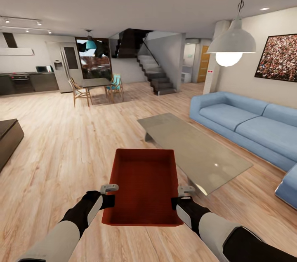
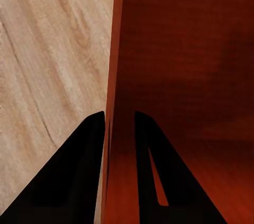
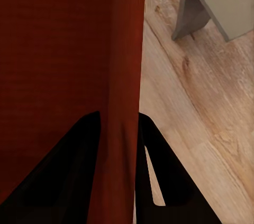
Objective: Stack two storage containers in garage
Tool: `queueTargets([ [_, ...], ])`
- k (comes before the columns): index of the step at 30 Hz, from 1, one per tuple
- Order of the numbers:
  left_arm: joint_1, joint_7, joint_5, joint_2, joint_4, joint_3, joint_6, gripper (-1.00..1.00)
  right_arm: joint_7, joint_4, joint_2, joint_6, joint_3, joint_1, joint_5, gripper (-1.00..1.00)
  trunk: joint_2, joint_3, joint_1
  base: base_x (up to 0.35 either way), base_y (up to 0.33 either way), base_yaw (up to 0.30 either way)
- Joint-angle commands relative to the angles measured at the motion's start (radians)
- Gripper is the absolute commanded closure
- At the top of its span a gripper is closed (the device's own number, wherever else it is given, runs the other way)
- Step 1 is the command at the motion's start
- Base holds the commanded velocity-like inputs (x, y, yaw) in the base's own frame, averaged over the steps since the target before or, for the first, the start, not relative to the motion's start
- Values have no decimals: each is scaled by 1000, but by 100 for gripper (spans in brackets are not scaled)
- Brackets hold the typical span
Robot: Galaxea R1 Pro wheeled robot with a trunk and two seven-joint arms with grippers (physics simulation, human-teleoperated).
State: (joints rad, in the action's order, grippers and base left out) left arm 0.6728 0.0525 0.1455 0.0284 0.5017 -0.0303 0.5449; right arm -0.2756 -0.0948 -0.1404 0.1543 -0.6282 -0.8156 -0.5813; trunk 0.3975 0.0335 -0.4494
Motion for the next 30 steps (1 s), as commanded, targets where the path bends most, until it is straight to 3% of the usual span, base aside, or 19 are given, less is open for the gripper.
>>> queueTargets([
  [1, 1, 13, -38, -1, 3, 6, 7, 100, -10, 1, 1, 7, -18, 0, 1, 100, 2, 2, -1, 0, 0, 177],
  [30, 1, 13, -38, -1, 3, 6, 7, 100, -10, 1, 1, 7, -18, 0, 1, 100, 2, 2, -1, 0, 0, 264],
])
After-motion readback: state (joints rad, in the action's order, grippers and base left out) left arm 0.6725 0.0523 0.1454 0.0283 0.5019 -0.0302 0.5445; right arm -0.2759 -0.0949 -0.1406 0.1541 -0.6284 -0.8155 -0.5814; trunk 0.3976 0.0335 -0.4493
